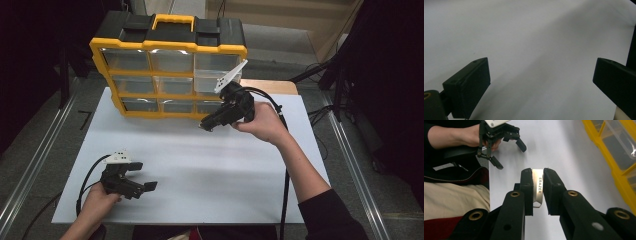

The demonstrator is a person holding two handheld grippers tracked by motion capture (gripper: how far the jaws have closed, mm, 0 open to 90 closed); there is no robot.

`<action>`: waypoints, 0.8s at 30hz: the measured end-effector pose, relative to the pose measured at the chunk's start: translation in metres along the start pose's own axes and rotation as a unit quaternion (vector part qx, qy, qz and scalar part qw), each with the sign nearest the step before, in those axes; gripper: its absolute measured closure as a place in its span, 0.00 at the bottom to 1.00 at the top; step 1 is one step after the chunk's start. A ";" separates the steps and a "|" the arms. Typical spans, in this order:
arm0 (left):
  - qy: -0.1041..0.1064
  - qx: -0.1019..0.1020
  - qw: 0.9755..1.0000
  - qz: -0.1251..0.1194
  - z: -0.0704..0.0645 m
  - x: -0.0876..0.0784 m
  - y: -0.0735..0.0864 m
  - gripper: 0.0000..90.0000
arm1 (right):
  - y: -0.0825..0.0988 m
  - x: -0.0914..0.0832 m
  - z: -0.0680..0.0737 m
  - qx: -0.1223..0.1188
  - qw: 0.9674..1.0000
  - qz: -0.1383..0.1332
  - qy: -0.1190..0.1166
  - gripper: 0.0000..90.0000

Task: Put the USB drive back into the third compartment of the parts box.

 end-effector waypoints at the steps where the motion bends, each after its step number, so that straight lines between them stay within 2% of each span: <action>1: 0.000 0.000 1.000 0.000 0.000 0.000 0.000 0.02 | 0.000 0.000 0.000 0.000 1.000 0.000 0.000 0.85; 5: 0.000 0.000 1.000 0.001 0.000 0.000 0.000 0.02 | -0.005 -0.006 0.001 0.005 1.000 0.005 0.006 0.85; 8: 0.000 0.000 1.000 -0.002 0.000 0.000 0.000 0.02 | -0.010 -0.013 0.001 0.007 1.000 -0.005 0.001 0.85; 16: -0.002 0.001 1.000 -0.001 0.000 0.000 0.000 0.02 | -0.020 -0.024 0.000 0.005 1.000 -0.004 0.005 0.85; 20: -0.008 0.002 1.000 0.005 0.000 0.000 0.000 0.02 | -0.025 -0.031 -0.002 0.000 1.000 -0.018 -0.004 0.85; 24: -0.008 0.002 1.000 0.005 0.000 0.000 0.000 0.02 | -0.029 -0.034 -0.004 0.005 1.000 -0.007 0.003 0.85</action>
Point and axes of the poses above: each handheld gripper's, and its own axes: x roughly forward along the jaws, y roughly out of its underside, z roughly to its left, the point moved 2 cm from there along x, roughly forward along the jaws
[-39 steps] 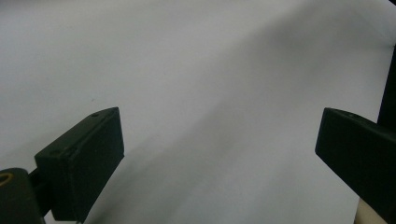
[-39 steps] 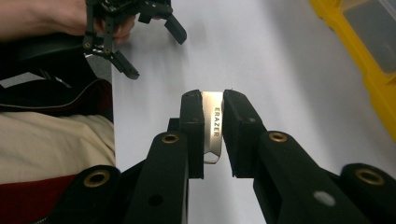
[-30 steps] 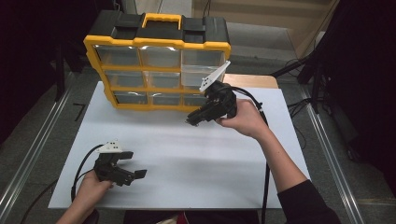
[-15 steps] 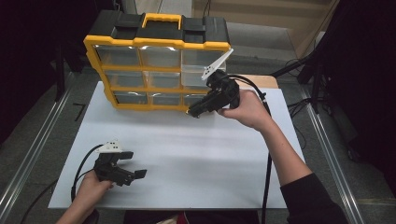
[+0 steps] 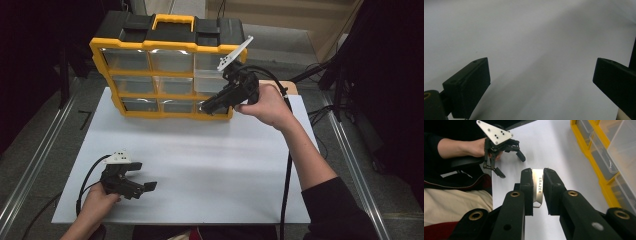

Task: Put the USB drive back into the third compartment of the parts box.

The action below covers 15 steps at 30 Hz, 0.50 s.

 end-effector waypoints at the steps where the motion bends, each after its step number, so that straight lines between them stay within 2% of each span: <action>1: 0.000 0.000 1.000 0.000 0.000 0.000 0.000 0.02 | -0.001 -0.001 0.000 0.002 1.000 0.001 0.000 0.85; 5: 0.000 0.000 1.000 -0.001 0.000 0.000 0.000 0.02 | -0.006 -0.007 -0.001 -0.002 1.000 -0.002 0.002 0.85; 9: 0.002 0.001 1.000 0.000 0.000 0.000 0.000 0.02 | -0.009 -0.010 -0.002 0.004 1.000 0.000 -0.003 0.85; 10: 0.003 0.000 1.000 0.000 0.000 0.000 0.000 0.02 | -0.011 -0.012 -0.003 0.013 1.000 -0.002 -0.007 0.85; 15: 0.002 0.000 1.000 0.001 0.000 0.000 0.000 0.02 | -0.016 -0.020 -0.005 0.011 1.000 -0.007 -0.006 0.85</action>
Point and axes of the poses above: each handheld gripper's, and its own axes: x roughly forward along the jaws, y roughly out of its underside, z roughly to its left, the point moved 2 cm from there along x, roughly forward along the jaws
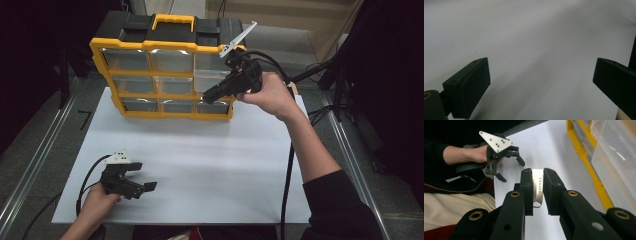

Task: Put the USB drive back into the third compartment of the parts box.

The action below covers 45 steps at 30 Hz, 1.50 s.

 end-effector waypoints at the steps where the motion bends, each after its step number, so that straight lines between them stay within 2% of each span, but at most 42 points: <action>1: 0.000 0.000 1.000 0.000 0.000 0.000 0.000 0.02 | -0.001 -0.001 0.000 0.000 1.000 -0.001 0.000 0.85; 8: 0.000 0.000 1.000 0.000 0.000 0.000 0.000 0.02 | -0.011 -0.011 0.002 -0.004 1.000 0.012 0.003 0.85; 12: 0.002 -0.001 1.000 -0.001 0.001 0.000 0.000 0.02 | -0.018 -0.018 0.005 -0.015 1.000 0.002 0.014 0.85; 14: -0.001 -0.002 1.000 0.002 0.001 0.000 0.000 0.02 | -0.019 -0.020 0.005 -0.013 1.000 -0.001 0.012 0.85; 16: 0.000 -0.002 1.000 0.001 0.001 0.000 0.000 0.02 | -0.024 -0.026 0.002 -0.014 1.000 -0.004 0.009 0.85; 19: 0.001 0.000 1.000 -0.006 0.001 0.000 0.000 0.02 | -0.028 -0.030 0.001 -0.012 1.000 -0.002 0.013 0.85; 27: 0.003 -0.003 1.000 -0.005 0.001 -0.002 0.002 0.02 | -0.045 -0.040 -0.004 -0.010 1.000 0.003 0.026 0.85; 36: 0.004 -0.009 1.000 -0.007 0.002 -0.004 0.003 0.02 | -0.053 -0.048 -0.020 -0.005 0.999 -0.020 0.037 0.85; 39: 0.005 -0.008 1.000 -0.010 0.002 -0.004 0.003 0.02 | -0.052 -0.046 -0.035 0.016 0.998 -0.020 0.049 0.85; 43: 0.005 -0.008 1.000 -0.009 0.002 -0.004 0.003 0.02 | -0.051 -0.046 -0.044 0.027 0.998 -0.025 0.051 0.85; 45: 0.005 -0.009 1.000 -0.008 0.003 -0.004 0.003 0.02 | -0.051 -0.045 -0.050 0.033 0.997 -0.026 0.061 0.85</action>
Point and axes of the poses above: each handheld gripper's, and its own axes: x roughly forward along the jaws, y roughly out of its underside, z roughly to its left, the point moved 2 cm from there along x, roughly forward along the jaws
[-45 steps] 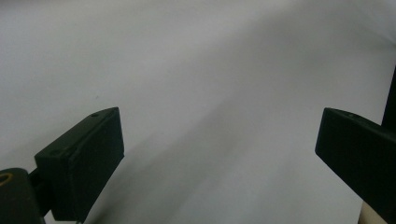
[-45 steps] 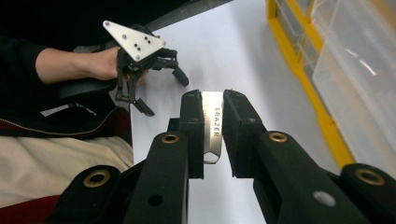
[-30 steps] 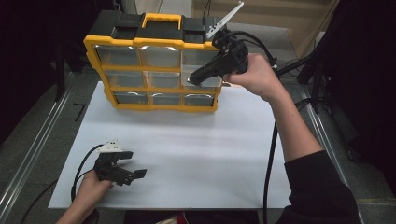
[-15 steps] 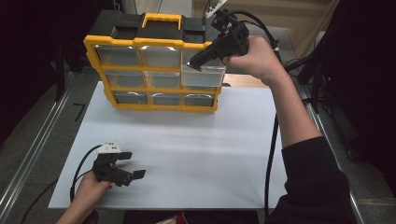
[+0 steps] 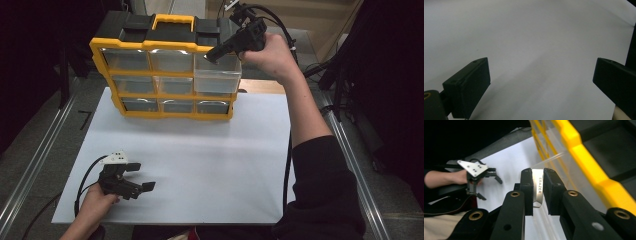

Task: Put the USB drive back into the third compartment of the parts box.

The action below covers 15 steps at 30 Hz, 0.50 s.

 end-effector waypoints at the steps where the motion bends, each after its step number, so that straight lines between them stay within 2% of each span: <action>1: 0.000 0.000 1.000 0.000 0.000 0.000 0.000 0.02 | 0.000 0.000 0.000 0.000 1.000 0.000 0.000 0.85; 3: -0.001 0.000 1.000 -0.001 0.000 0.000 0.000 0.02 | 0.001 0.003 -0.006 0.006 1.000 0.002 0.010 0.85; 7: 0.000 -0.001 1.000 -0.003 0.000 -0.001 0.000 0.02 | 0.001 0.006 -0.011 0.015 1.000 0.006 0.011 0.85; 10: 0.003 -0.002 1.000 -0.003 0.000 -0.001 0.000 0.02 | 0.001 0.008 -0.011 0.013 1.000 0.007 0.012 0.84; 11: 0.001 0.000 1.000 -0.002 0.001 -0.001 0.000 0.02 | 0.001 0.010 -0.011 0.017 1.000 0.007 0.019 0.73; 13: 0.001 0.000 1.000 -0.002 0.000 -0.001 0.000 0.02 | 0.002 0.011 -0.011 0.014 1.000 0.003 0.017 0.66; 14: 0.001 0.000 1.000 -0.002 0.000 -0.001 0.000 0.02 | 0.002 0.011 -0.011 0.014 1.000 0.003 0.017 0.66; 15: 0.002 -0.001 1.000 -0.004 0.000 -0.001 0.000 0.02 | 0.003 0.010 -0.009 0.010 1.000 0.002 0.023 0.61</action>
Point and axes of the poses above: each handheld gripper's, and its own axes: x roughly forward along the jaws, y roughly out of its underside, z roughly to its left, the point moved 2 cm from there along x, roughly forward along the jaws
